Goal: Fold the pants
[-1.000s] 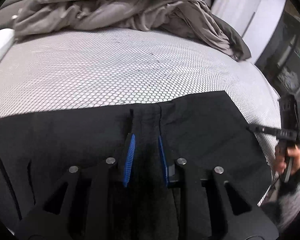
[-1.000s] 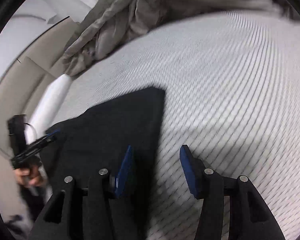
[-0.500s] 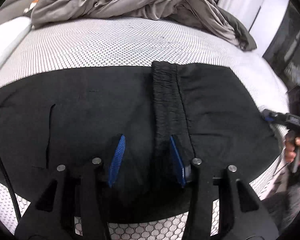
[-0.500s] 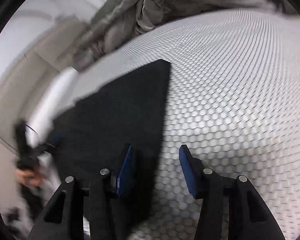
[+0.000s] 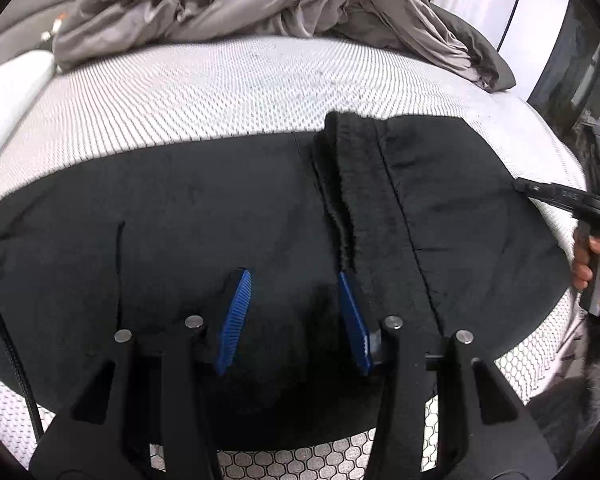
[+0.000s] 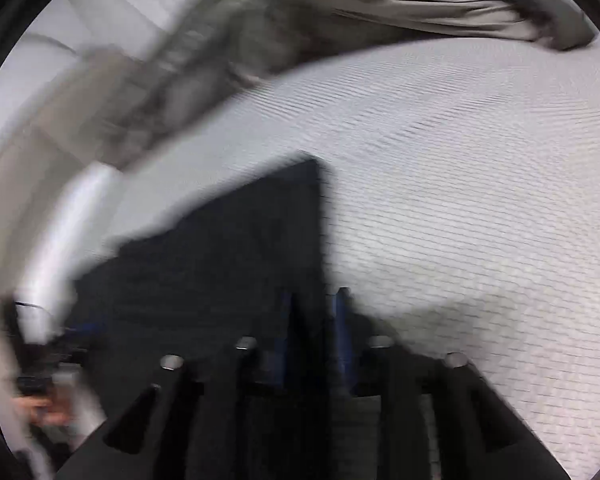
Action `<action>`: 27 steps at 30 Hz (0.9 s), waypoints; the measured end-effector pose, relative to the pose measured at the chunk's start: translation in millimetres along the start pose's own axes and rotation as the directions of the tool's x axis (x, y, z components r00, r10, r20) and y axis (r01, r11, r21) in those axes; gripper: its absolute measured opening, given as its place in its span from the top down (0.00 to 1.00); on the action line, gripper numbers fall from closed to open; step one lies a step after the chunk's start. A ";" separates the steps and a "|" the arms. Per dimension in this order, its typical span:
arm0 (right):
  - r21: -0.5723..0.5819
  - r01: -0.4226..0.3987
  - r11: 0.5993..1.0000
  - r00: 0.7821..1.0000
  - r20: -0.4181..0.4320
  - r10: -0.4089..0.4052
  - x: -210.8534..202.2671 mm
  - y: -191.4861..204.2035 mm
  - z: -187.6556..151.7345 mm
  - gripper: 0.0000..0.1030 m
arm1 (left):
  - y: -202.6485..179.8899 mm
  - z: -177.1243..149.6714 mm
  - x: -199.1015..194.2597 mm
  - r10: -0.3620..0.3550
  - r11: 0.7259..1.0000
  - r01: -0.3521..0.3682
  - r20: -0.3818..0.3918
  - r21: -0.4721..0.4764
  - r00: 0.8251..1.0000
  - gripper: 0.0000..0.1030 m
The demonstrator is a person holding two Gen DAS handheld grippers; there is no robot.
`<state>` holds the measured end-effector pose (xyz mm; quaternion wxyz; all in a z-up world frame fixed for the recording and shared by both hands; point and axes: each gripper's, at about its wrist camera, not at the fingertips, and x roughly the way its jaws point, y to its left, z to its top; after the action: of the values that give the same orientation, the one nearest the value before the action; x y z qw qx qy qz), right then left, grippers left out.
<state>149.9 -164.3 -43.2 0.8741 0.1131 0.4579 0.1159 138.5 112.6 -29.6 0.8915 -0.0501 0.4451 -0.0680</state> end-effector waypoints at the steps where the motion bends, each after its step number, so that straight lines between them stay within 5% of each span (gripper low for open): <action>1: 0.006 0.007 1.000 1.000 0.015 -0.007 -3.2 -3.2 -2.6 0.74 | -3.6 1.0 -6.0 -0.001 1.000 0.001 0.021 0.003 1.000 0.59; 6: -0.141 -0.016 0.990 0.995 0.097 0.030 -41.0 30.9 -24.9 0.65 | -54.4 5.2 -28.1 -0.107 0.991 0.096 0.117 0.094 0.987 0.59; 11: -0.343 -0.120 0.932 0.992 0.000 0.128 -22.7 106.2 -59.5 0.58 | -118.0 -7.9 12.2 -0.281 0.918 0.284 -0.053 0.278 0.958 0.57; 13: -0.431 -0.124 0.894 0.992 -0.054 0.111 -7.3 125.4 -72.3 0.58 | -120.2 -16.7 26.1 -0.225 0.913 0.244 -0.095 0.326 0.970 0.58; 16: -0.514 -0.010 0.858 0.999 -0.042 -0.013 -4.1 112.2 -85.2 0.58 | -103.6 -26.3 14.0 -0.257 0.899 0.280 -0.112 0.336 0.960 0.58; 21: -0.368 0.147 0.918 0.987 0.001 -0.158 -42.6 25.0 -72.9 0.51 | -72.3 -29.7 -15.1 -0.233 0.921 0.247 -0.081 0.301 0.969 0.58; 27: -0.352 0.103 0.930 0.987 0.150 -0.052 -71.6 42.6 -62.1 0.51 | -87.1 3.6 -15.5 -0.216 0.955 0.198 0.061 0.222 0.974 0.57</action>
<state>54.6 -140.2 -9.3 0.9135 -0.0588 0.3716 0.1548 125.5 29.4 -2.2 0.8977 -0.0028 0.3893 -0.2066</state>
